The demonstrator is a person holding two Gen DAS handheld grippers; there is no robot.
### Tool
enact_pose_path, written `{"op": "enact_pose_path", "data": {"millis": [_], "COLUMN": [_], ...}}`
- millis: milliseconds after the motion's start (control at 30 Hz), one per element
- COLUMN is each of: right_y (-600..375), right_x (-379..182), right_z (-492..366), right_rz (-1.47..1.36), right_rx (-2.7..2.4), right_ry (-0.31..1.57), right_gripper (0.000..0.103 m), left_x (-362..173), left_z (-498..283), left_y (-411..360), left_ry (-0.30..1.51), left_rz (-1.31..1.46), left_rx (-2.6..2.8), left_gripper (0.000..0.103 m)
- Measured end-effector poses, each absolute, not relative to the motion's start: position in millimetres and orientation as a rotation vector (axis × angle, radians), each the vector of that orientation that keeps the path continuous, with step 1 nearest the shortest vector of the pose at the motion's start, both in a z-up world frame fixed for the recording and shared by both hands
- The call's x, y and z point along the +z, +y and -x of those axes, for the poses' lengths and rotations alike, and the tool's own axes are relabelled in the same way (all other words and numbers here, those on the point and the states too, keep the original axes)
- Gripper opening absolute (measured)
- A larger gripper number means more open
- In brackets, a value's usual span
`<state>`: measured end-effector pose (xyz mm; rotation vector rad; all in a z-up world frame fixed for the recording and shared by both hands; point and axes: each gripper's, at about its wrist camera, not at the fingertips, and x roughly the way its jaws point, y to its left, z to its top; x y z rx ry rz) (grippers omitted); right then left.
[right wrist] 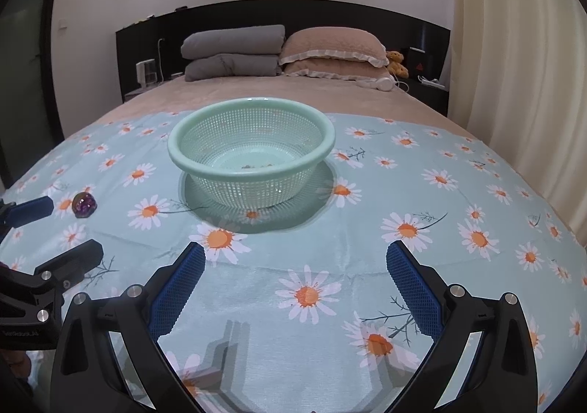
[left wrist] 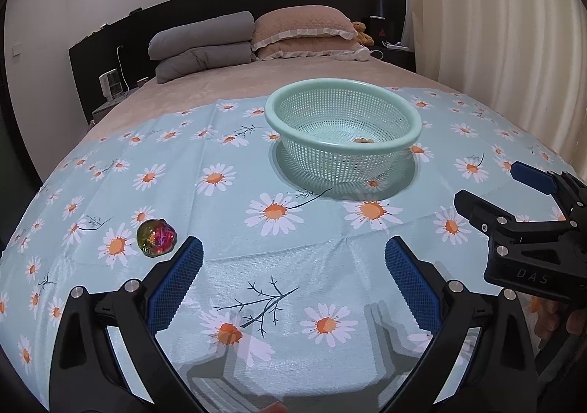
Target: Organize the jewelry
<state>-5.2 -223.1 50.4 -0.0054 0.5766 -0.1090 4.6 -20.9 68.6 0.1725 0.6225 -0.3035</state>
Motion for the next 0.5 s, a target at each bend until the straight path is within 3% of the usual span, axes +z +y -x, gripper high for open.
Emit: {"op": "enact_pose_path", "data": {"millis": [500], "right_y": [-222.0], "right_x": [51.2], "right_z": [5.2], "right_rz": [0.009], "right_rx": [-0.094], "right_ry": [0.577], "right_gripper": [0.095], "left_x": [68.7], "left_z": [-3.9], "left_y": [-18.4], "left_ry": [0.602], "left_rz": [-0.175], "left_rx": [-0.288], "left_gripper": [0.097]}}
